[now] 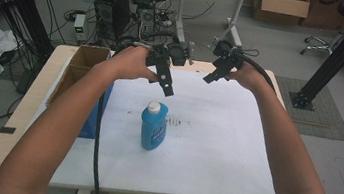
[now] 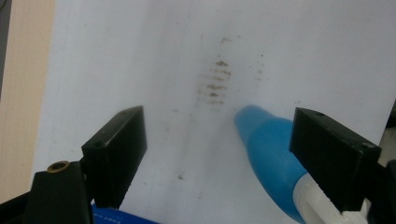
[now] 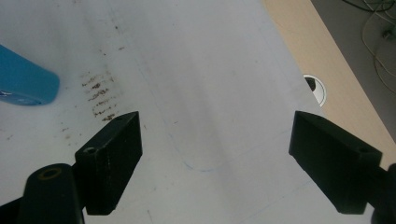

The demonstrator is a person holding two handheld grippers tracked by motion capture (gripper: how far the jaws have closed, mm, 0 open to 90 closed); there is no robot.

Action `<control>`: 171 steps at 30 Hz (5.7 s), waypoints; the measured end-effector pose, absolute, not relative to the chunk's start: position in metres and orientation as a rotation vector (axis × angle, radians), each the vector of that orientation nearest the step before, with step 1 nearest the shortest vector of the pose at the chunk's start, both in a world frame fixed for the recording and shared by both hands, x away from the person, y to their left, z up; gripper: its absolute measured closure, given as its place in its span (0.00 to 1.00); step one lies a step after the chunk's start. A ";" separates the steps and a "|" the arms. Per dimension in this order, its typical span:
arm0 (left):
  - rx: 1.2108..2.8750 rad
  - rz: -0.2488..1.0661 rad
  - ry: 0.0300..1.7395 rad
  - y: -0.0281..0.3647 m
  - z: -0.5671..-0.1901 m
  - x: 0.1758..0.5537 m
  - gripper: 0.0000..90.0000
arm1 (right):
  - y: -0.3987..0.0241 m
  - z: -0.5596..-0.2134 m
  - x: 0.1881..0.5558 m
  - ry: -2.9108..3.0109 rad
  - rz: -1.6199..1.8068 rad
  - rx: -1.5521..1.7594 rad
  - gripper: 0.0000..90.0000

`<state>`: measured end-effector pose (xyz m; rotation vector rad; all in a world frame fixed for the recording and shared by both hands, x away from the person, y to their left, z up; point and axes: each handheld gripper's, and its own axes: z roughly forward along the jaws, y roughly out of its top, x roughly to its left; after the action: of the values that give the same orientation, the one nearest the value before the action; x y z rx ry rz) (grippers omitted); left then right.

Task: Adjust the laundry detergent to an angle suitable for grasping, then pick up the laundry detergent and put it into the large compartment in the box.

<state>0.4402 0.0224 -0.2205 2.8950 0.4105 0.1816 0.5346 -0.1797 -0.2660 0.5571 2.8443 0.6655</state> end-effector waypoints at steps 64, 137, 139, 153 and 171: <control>2.877 0.309 0.815 0.021 -0.193 0.392 0.21 | -0.192 -0.257 0.514 2.814 0.687 0.541 0.19; 2.628 0.055 1.517 0.029 -0.247 0.375 0.20 | -0.194 -0.267 0.506 2.826 0.706 0.516 0.19; 2.620 0.046 1.520 0.029 -0.251 0.376 0.21 | -0.194 -0.267 0.506 2.827 0.707 0.515 0.19; 2.622 0.024 1.527 0.029 -0.267 0.377 0.21 | -0.191 -0.269 0.507 2.835 0.706 0.505 0.19; 2.635 0.022 1.529 0.029 -0.287 0.379 0.21 | -0.193 -0.273 0.508 2.839 0.710 0.510 0.19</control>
<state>0.3792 0.0287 -0.2870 2.6349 1.5286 0.0223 0.5078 -0.1931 -0.2727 0.5099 2.8391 0.7097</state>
